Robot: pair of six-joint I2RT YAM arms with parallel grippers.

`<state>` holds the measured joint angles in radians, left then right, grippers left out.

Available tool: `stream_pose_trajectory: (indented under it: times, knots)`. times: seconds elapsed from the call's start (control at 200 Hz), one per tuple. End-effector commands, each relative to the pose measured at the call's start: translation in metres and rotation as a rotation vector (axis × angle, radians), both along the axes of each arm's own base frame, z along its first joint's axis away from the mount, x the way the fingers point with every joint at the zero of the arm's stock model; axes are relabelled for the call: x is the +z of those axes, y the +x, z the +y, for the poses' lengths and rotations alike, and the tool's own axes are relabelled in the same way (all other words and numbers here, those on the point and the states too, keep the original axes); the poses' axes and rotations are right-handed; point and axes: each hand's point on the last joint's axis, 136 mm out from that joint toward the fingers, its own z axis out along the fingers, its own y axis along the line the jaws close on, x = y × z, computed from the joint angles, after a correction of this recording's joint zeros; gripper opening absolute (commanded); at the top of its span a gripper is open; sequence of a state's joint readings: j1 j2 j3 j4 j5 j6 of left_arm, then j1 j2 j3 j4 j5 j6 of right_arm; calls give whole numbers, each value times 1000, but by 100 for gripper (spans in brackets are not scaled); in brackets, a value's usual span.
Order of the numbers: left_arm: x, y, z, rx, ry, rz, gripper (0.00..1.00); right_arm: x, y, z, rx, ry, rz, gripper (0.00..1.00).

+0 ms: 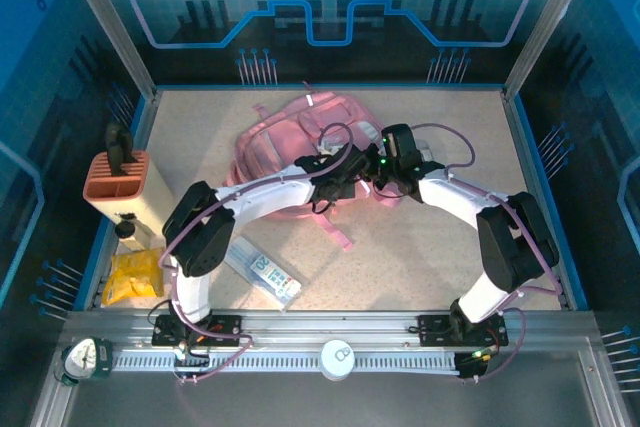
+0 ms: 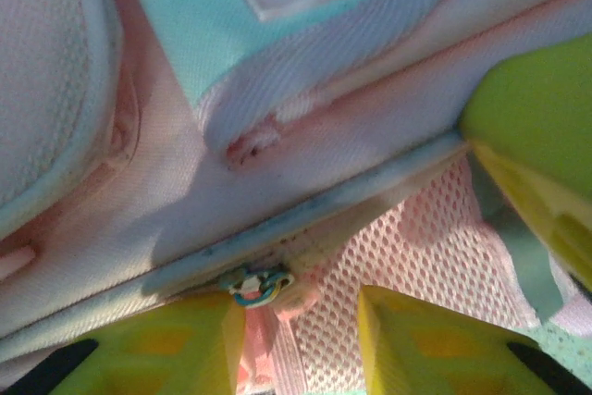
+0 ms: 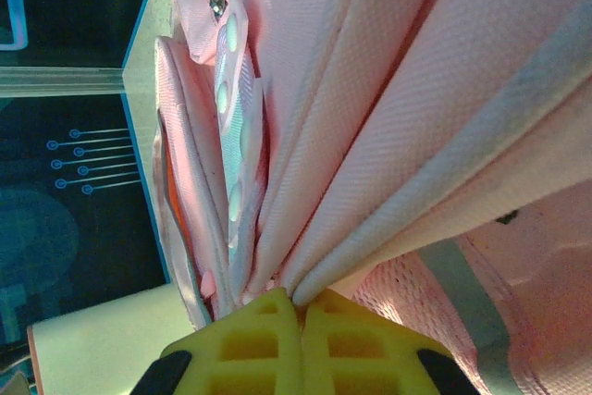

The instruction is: Pack books, pencil case, and school supplies into a backpack

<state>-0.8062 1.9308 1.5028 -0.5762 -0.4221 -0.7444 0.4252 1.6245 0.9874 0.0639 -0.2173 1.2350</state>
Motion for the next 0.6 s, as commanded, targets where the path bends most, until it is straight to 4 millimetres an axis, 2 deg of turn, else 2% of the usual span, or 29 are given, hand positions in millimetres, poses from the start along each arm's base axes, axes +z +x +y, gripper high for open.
stream_pose_trajectory:
  times: [0.0,0.135,0.225,0.35,0.44,0.595]
  knots:
    - [9,13,10,88,75,-35,42,36,4,10,17,89,-97,0]
    - [7,16,28,157,144,-60,41,36,5,9,15,93,-102,0]
    - [19,12,46,208,198,-83,37,36,5,7,9,89,-102,0]
    - [29,4,52,181,171,-102,33,40,8,7,9,88,-112,0]
    - [36,-2,49,148,126,-102,27,42,9,7,8,86,-120,0]
    - [33,-6,32,44,88,-45,26,45,11,7,6,81,-128,0]
